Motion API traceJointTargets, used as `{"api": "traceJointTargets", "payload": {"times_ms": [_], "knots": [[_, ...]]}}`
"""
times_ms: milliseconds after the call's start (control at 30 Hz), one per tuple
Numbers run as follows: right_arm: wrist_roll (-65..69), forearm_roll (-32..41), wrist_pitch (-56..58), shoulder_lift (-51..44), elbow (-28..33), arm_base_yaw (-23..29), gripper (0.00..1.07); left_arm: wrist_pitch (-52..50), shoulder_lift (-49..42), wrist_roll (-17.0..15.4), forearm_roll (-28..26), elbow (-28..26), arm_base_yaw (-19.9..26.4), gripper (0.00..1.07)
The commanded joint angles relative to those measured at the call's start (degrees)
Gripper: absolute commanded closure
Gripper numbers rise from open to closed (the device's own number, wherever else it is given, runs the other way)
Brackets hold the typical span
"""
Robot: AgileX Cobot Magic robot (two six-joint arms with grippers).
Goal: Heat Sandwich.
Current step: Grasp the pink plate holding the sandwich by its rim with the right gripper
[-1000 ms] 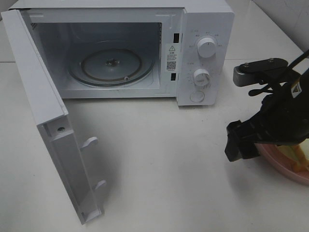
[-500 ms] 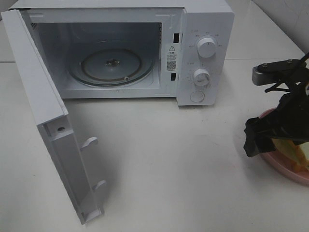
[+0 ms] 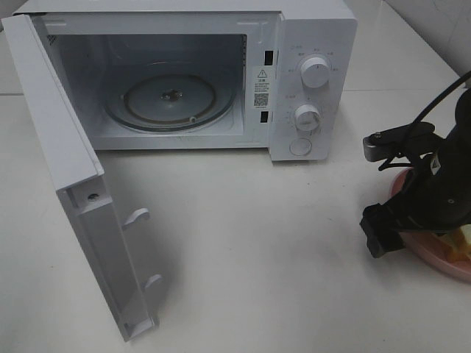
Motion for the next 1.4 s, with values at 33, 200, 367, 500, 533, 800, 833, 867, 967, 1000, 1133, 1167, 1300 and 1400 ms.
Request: {"api": "traceJointTargets", "payload": {"times_ms": [33,200,367,500,533,800,833,867,967,1000,1133,1167,1300,1400], "knots": [[3.21,-3.15,-1.6,2.46,-0.06,-0.23,0.18,-0.57,-1.09,0.0,0.0,0.06,-0.06,0.09],[5.84,-5.84,-1.78,4.07,-0.06,-0.23,0.19,-0.57,-1.09,0.0,0.0,0.06,-0.06,0.09],[6.13,-5.84,-1.95,4.01,-0.06,-0.23,0.2,-0.57,-1.09,0.0,0.0,0.06,-0.06,0.09],[6.07,-5.84,-1.95,4.01,-0.06,-0.23,0.22,-0.57,-1.09,0.0,0.0,0.06,-0.06,0.09],[6.07,-5.84,-1.95,4.01,-0.06,-0.23,0.22,-0.57,-1.09,0.0,0.0,0.06,-0.06,0.09],[5.84,-6.02,-1.95,4.01,-0.06,-0.23,0.48,-0.57,-1.09,0.0,0.0,0.06,-0.06,0.09],[6.19,-6.07,-1.95,4.01,-0.06,-0.23,0.61,-0.57,-1.09,0.0,0.0,0.06,-0.06,0.09],[6.19,-6.07,-1.95,4.01,-0.06,-0.23,0.61,-0.57,-1.09,0.0,0.0,0.06,-0.06,0.09],[7.39,-7.56,-1.95,4.01,-0.06,-0.23,0.94,-0.57,-1.09,0.0,0.0,0.06,-0.06,0.09],[7.39,-7.56,-1.95,4.01,-0.06,-0.23,1.03,-0.57,-1.09,0.0,0.0,0.06,-0.06,0.09],[7.33,-7.56,-2.23,4.01,-0.06,-0.23,1.07,-0.57,-1.09,0.0,0.0,0.06,-0.06,0.09],[7.33,-7.56,-2.23,4.01,-0.06,-0.23,1.07,-0.57,-1.09,0.0,0.0,0.06,-0.06,0.09],[7.33,-7.56,-2.23,4.01,-0.06,-0.11,1.07,-0.57,-1.09,0.0,0.0,0.06,-0.06,0.09],[7.16,-7.56,-2.23,4.01,-0.06,-0.06,1.07,-0.57,-1.09,0.0,0.0,0.06,-0.06,0.09]]}}
